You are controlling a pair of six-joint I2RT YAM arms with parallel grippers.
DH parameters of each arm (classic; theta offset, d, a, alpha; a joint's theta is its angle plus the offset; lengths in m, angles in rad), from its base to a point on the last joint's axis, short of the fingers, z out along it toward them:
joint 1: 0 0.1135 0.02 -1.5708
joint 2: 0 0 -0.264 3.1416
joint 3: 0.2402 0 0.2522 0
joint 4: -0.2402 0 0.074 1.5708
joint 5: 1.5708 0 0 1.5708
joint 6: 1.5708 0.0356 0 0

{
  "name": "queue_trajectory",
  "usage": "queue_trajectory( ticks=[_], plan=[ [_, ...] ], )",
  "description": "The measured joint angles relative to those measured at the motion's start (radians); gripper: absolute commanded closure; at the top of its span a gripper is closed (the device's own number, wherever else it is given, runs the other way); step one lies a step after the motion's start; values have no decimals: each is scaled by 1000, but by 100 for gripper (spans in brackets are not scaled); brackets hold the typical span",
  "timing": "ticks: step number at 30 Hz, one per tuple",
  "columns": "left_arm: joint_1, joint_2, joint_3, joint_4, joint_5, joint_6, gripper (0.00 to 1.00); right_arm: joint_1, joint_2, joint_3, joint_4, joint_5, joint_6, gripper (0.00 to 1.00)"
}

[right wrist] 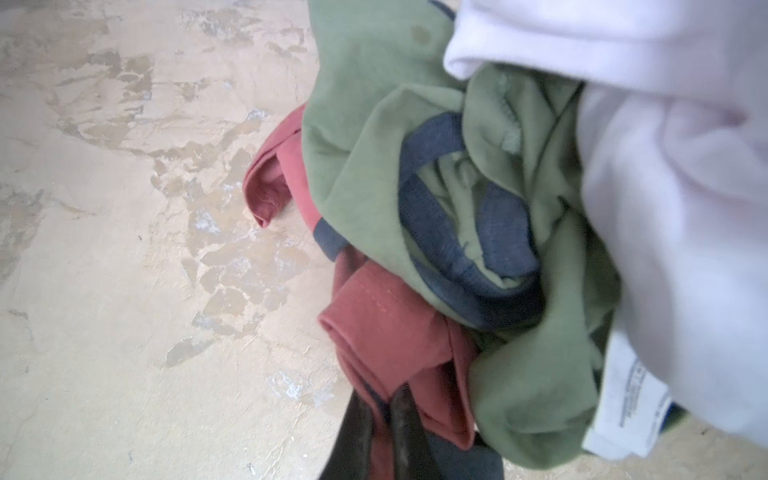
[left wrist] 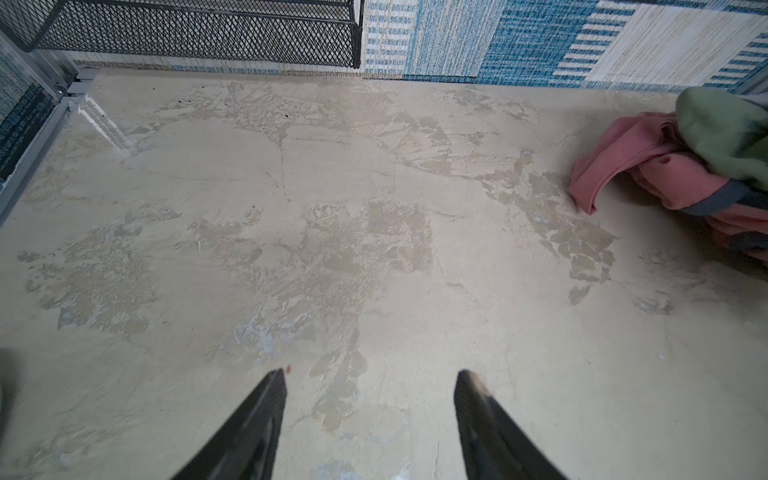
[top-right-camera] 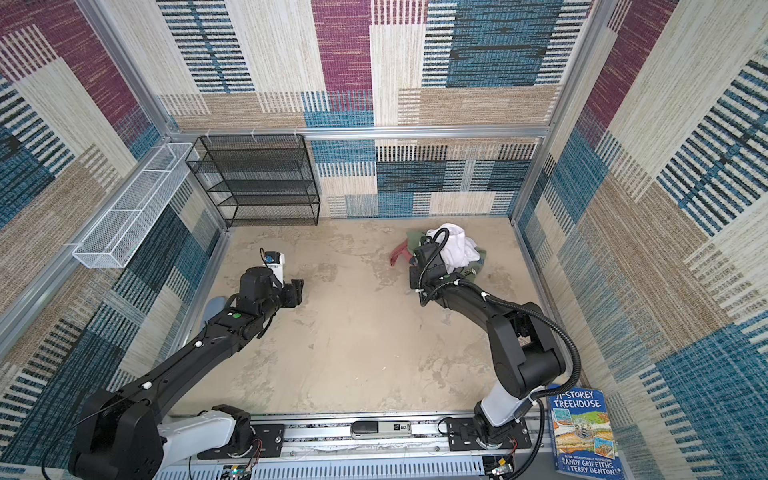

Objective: Pick out a specific cloth from the pile
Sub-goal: 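Lift the pink shirt out of the pile with the right gripper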

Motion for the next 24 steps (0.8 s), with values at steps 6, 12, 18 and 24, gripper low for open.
queue_trajectory(
  ticks=[6, 12, 18, 24],
  plan=[
    [0, -18, 0, -20, 0, 0, 33, -13, -42, 14, -1, 18, -8, 100],
    [-1, -40, 2, -37, -1, 3, 33, -56, -95, 39, -4, 6, -12, 100],
    [-2, -46, 8, -46, -1, 3, 32, -105, -135, 54, -4, -39, -12, 100],
    [-2, -55, 15, -57, 0, 3, 32, -146, -170, 68, -9, -86, -15, 100]
  ],
)
